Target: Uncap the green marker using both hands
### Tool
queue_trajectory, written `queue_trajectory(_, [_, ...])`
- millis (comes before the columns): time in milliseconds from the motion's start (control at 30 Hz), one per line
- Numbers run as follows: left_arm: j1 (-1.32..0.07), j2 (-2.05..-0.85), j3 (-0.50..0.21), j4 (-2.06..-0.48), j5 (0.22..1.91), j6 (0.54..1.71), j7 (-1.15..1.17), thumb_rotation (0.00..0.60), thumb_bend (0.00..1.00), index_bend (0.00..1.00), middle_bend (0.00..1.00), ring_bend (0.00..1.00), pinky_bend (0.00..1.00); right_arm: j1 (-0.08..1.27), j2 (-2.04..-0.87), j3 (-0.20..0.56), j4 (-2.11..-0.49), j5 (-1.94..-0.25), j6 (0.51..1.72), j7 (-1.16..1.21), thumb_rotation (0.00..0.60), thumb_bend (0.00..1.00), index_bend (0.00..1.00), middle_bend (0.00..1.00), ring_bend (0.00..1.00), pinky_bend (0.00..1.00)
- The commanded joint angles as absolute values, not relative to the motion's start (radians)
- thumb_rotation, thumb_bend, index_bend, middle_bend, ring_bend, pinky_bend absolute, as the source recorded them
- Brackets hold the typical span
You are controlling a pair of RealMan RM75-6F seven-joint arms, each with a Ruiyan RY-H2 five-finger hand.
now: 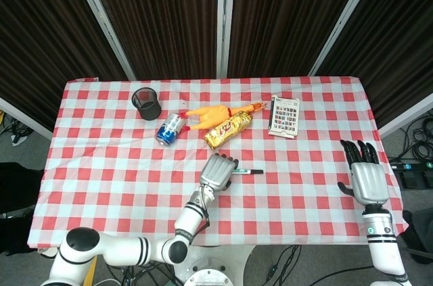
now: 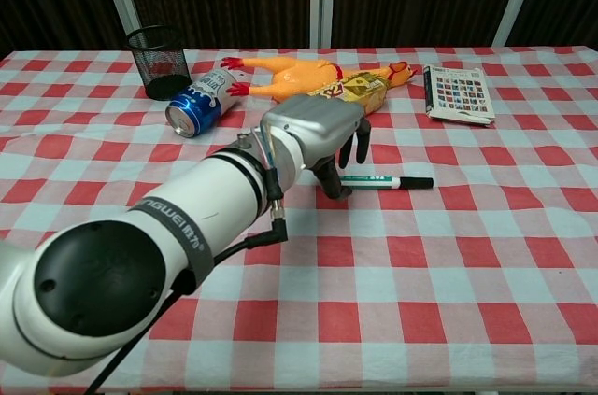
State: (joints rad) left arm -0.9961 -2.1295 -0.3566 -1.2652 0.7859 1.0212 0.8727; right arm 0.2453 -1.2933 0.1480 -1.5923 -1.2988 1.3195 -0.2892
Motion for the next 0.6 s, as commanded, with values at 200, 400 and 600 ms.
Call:
queue_trajectory(200, [-1.046,-2.185,-0.36,-1.129,0.793,0.983,0.849,0.6,0.29,0.42,0.45,0.4,0.45,0.246,-1.297,0.143,-1.583,-1.295,1.317,-0.287,0.6,0.04,0.04,0.11,0.0,0.0])
queue_trajectory(400, [-1.07,-2.199,-0.365,-1.081,0.772,0.974,0.883,0.6,0.29,0.43,0.46,0.41,0.46,0.25,-1.296,0.147,-1.573,-1.285,1.31,-0.278,0.6,0.04,0.04,0.11,0.0,0.0])
queue_trajectory(600, [-1.099,-2.208,-0.375,-1.07,0.734,0.977,0.954,0.6,0.29,0.45,0.47,0.42,0.47,0.255,-1.301,0.145,-1.562,-1.283,1.302,-0.268,0.6,0.04,0.04,0.11,0.0,0.0])
